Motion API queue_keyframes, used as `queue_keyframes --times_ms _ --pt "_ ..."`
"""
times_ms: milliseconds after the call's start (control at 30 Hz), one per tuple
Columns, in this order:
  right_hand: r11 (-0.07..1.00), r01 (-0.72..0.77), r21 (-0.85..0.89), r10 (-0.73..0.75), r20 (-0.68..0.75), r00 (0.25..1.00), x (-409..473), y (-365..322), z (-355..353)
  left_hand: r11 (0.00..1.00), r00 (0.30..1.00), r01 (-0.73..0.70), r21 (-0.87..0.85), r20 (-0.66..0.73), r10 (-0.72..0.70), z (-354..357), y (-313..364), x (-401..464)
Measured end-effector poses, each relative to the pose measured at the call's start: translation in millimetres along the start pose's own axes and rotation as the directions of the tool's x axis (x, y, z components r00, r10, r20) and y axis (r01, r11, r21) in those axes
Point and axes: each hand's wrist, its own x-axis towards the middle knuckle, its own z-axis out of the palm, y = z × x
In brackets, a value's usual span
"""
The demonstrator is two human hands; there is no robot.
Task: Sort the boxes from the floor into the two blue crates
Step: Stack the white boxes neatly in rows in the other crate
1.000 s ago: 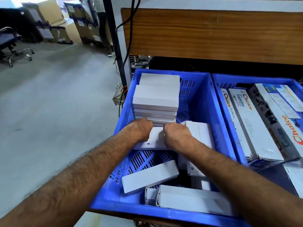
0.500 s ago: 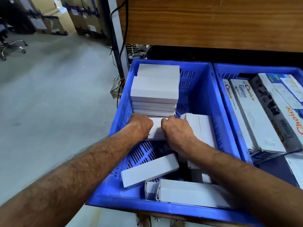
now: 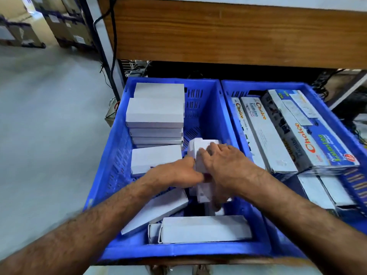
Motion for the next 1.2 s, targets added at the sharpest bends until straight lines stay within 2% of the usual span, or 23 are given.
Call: queue_keyframes --times_ms 100,200,367,533,600,667,767,900,967,1067,1133,1200 --pt "0.999 -0.003 -0.032 0.003 0.01 1.0 -1.9 -0.9 5.2 0.992 0.992 0.119 -0.044 -0.036 -0.12 13.1 3.2 -0.7" --pt "0.999 0.022 -0.027 -0.023 -0.023 0.999 -5.9 1.6 9.3 0.972 0.981 0.166 -0.168 -0.07 -0.18 20.8 4.5 -4.2" --pt "0.997 0.048 0.054 -0.042 -0.099 0.994 -6.1 5.9 12.1 0.859 0.968 0.15 -0.49 -0.105 -0.229 22.5 10.8 -15.9" --pt "0.977 0.068 0.202 -0.031 -0.18 0.983 -8.6 4.6 8.6 0.766 0.967 0.058 -0.64 -0.155 -0.203 9.2 15.1 -34.7" --pt "0.964 0.086 0.253 -0.025 -0.234 0.972 -10.6 4.5 6.1 0.722 0.961 0.063 -0.689 -0.154 -0.231 -2.6 10.1 -44.6" --pt "0.945 0.112 0.306 -0.036 -0.244 0.969 -12.4 6.7 2.8 0.722 0.955 0.063 -0.689 -0.169 -0.245 -18.1 -1.0 -55.5" --pt "0.893 0.117 0.434 -0.001 -0.258 0.966 -11.2 9.8 -2.3 0.796 0.943 -0.01 -0.605 -0.27 -0.193 -42.7 -22.2 -74.3" --pt "0.823 0.066 0.564 0.133 -0.305 0.943 6.9 11.8 -1.2 0.893 0.916 -0.089 -0.44 -0.39 -0.1 -65.9 -39.2 -90.4" --pt "0.744 0.068 0.664 0.177 -0.295 0.939 18.7 14.0 1.4 0.921 0.92 -0.082 -0.381 -0.385 -0.077 -72.5 -43.6 -92.0" --pt "0.569 0.088 0.818 0.188 -0.233 0.954 33.4 18.9 9.0 0.953 0.923 -0.085 -0.29 -0.383 -0.034 -77.9 -45.9 -91.6" --pt "0.405 0.134 0.905 0.158 -0.213 0.964 40.5 20.5 13.5 0.995 0.912 -0.086 -0.054 -0.407 0.057 -76.8 -46.9 -91.9" --pt "0.232 0.152 0.961 0.119 -0.184 0.976 43.9 21.1 14.7 0.955 0.87 -0.076 0.287 -0.449 0.204 -70.7 -49.7 -91.3"
